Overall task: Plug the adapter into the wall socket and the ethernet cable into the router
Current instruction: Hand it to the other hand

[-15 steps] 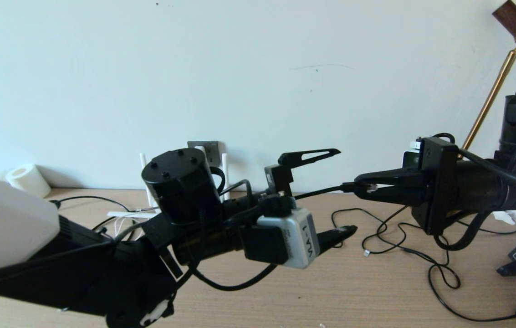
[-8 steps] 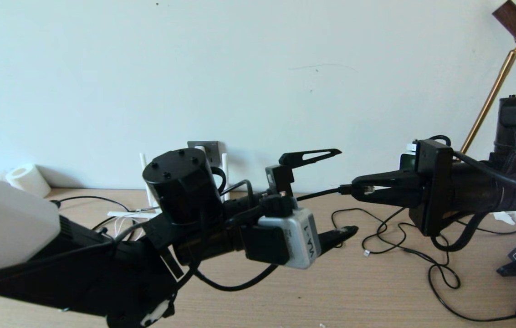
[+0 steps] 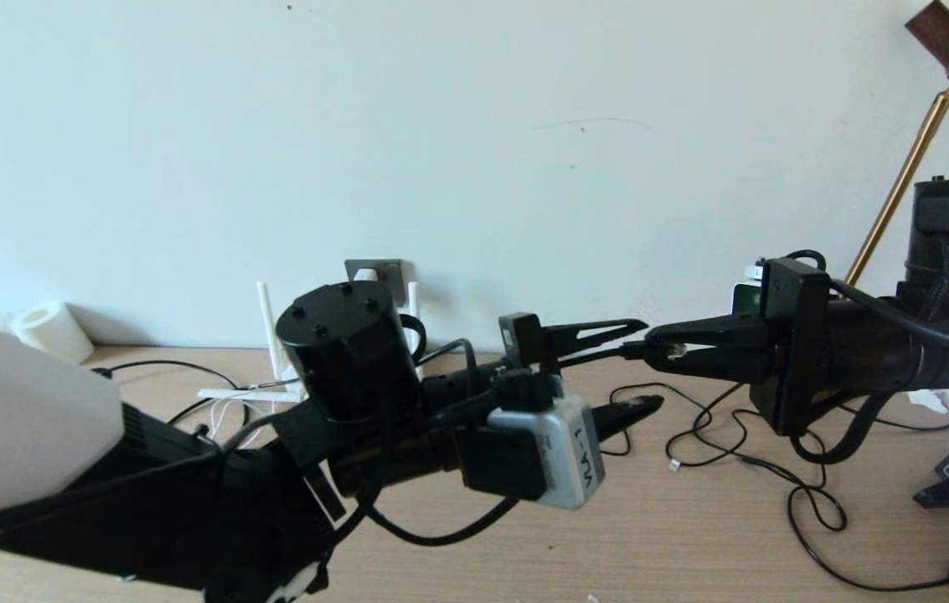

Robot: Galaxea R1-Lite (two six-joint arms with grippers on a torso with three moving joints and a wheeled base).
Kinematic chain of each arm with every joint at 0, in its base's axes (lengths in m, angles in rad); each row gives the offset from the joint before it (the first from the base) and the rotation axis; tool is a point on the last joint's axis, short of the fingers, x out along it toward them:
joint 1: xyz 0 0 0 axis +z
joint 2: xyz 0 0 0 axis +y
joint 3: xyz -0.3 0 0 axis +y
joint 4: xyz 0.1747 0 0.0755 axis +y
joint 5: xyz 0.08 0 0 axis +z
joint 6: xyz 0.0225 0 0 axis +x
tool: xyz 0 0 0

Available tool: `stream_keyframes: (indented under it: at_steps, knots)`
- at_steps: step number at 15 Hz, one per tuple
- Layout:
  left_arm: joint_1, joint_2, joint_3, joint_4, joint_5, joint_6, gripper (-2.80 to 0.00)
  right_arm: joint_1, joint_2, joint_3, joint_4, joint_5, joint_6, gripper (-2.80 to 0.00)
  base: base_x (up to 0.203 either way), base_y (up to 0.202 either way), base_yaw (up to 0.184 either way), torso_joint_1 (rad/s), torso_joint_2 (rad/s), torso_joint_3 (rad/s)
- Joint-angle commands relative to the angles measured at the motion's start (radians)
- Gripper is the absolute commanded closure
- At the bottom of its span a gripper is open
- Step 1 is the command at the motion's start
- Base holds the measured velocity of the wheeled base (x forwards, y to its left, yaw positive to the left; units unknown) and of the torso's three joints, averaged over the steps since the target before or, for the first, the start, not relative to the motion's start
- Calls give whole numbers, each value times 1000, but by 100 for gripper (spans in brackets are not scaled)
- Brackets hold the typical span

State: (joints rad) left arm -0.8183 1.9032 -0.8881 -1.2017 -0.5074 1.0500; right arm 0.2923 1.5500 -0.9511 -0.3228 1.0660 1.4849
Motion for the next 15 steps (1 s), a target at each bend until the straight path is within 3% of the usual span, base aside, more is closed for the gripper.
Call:
stream_keyframes:
  at_steps: [1,13,14,15]
  knots:
    - [1,7,-5,-7,-3,5,0,1,-2,0,-2,6,8,0,0,0,0,0,0,0]
    - [1,-3,-10,-7,-1,5,0,2,-4,3,-2,6,6,0,0,0,0,0,0,0]
    - [1,-3,-12,-7,0,5,-280,2,-4,3,-2,6,6,0,0,0,0,0,0,0]
    - [-1,-4,-14,-7,0,4,-280,1,-4,3,-2,6,5,0,0,0,0,0,0,0]
